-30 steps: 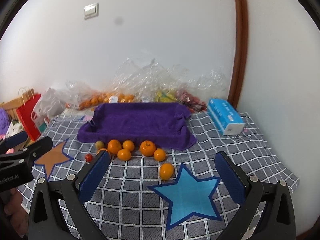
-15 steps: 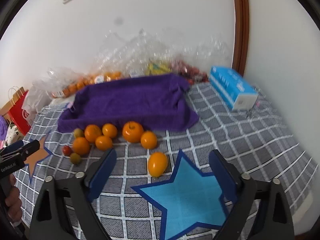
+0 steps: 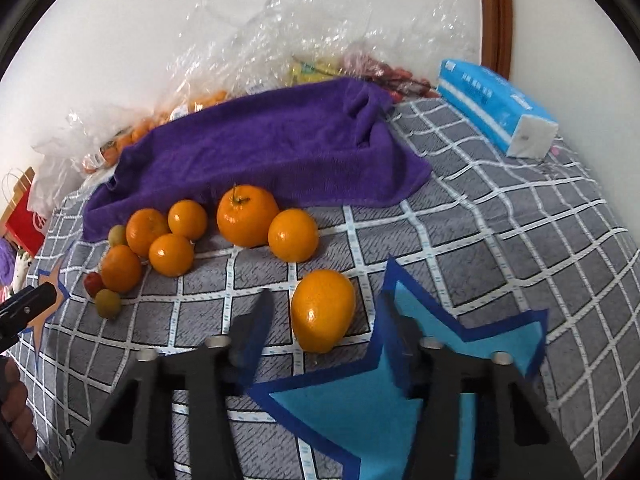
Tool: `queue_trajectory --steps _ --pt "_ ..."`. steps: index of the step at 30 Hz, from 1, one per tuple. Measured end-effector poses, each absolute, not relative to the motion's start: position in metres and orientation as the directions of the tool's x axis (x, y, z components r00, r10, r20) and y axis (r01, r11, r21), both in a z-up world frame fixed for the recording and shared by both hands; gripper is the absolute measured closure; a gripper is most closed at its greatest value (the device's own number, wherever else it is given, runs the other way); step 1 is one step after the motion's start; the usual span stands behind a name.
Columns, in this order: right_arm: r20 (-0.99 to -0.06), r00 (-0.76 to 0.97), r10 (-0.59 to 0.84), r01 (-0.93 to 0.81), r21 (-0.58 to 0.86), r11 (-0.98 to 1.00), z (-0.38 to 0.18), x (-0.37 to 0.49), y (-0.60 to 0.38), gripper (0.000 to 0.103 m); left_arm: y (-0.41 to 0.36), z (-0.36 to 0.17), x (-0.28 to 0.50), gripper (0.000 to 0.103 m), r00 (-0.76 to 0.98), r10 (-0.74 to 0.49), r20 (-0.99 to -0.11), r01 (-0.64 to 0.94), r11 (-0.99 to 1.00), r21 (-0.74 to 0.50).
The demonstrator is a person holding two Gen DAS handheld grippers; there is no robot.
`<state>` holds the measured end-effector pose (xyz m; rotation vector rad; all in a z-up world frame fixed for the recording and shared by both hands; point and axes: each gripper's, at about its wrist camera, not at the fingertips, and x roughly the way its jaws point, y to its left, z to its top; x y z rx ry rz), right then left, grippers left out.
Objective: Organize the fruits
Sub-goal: 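Reach the right tool to the orange tangerine and close on it, then lift the tangerine with the right tool while the left tool grasps the red tomato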
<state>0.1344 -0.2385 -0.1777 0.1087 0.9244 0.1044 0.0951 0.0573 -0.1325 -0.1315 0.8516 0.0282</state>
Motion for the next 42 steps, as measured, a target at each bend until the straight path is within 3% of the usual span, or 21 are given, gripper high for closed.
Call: queue_trajectory --steps 10,15,21,25,32,36,42 --pt "-0.774 0.619 0.135 -0.059 0.125 0.99 -0.176 0.128 -0.248 0.07 0.031 -0.138 0.104 0.003 0.652 -0.029 -0.758 -0.02 0.998 -0.055" --pt "-0.769 0.621 0.15 -0.056 0.147 0.988 -0.176 0.125 -0.256 0.07 0.04 -0.141 0.112 0.022 0.638 -0.029 -0.769 -0.026 0.998 -0.059" --pt "-0.771 0.617 0.158 -0.065 0.15 0.987 -0.177 0.127 -0.256 0.07 0.036 -0.151 0.119 0.037 0.627 -0.016 -0.779 0.018 1.0 -0.006" --pt "-0.773 0.616 0.153 -0.066 0.143 0.988 -0.177 0.128 -0.254 0.07 0.035 -0.155 0.124 0.04 0.623 -0.038 -0.781 0.041 0.999 -0.016" --pt "-0.775 0.617 0.138 -0.066 0.124 0.99 -0.176 0.128 -0.252 0.07 0.032 -0.161 0.131 0.074 0.612 -0.106 -0.784 0.081 0.994 -0.071" --pt "-0.773 0.62 0.133 -0.073 0.112 0.991 -0.171 0.126 -0.25 0.07 0.032 -0.16 0.132 0.079 0.613 -0.103 -0.783 0.082 0.994 -0.067" --pt "-0.763 0.633 0.131 -0.093 0.093 0.991 -0.156 0.123 -0.243 0.07 0.042 -0.151 0.127 0.079 0.614 -0.135 -0.778 0.069 0.991 -0.117"
